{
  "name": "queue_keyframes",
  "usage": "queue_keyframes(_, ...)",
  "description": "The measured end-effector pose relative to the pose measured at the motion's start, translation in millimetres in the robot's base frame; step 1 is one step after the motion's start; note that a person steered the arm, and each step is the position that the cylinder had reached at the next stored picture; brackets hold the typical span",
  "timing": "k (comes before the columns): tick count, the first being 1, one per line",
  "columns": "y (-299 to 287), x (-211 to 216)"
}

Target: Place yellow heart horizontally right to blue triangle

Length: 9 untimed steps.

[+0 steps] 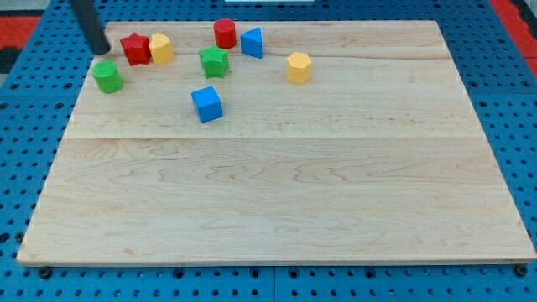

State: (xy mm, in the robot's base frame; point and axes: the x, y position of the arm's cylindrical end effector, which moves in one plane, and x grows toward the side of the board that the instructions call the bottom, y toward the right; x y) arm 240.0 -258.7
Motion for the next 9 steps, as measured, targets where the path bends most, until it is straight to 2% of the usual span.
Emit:
queue_keyframes(1,60,-36)
queue_keyframes(2,97,17)
queue_keyframes(3,57,76)
queue_keyframes(5,59,201)
queue_keyframes(7,41,108)
queue_keyframes(8,-1,120)
queue_keyframes(9,-16,156)
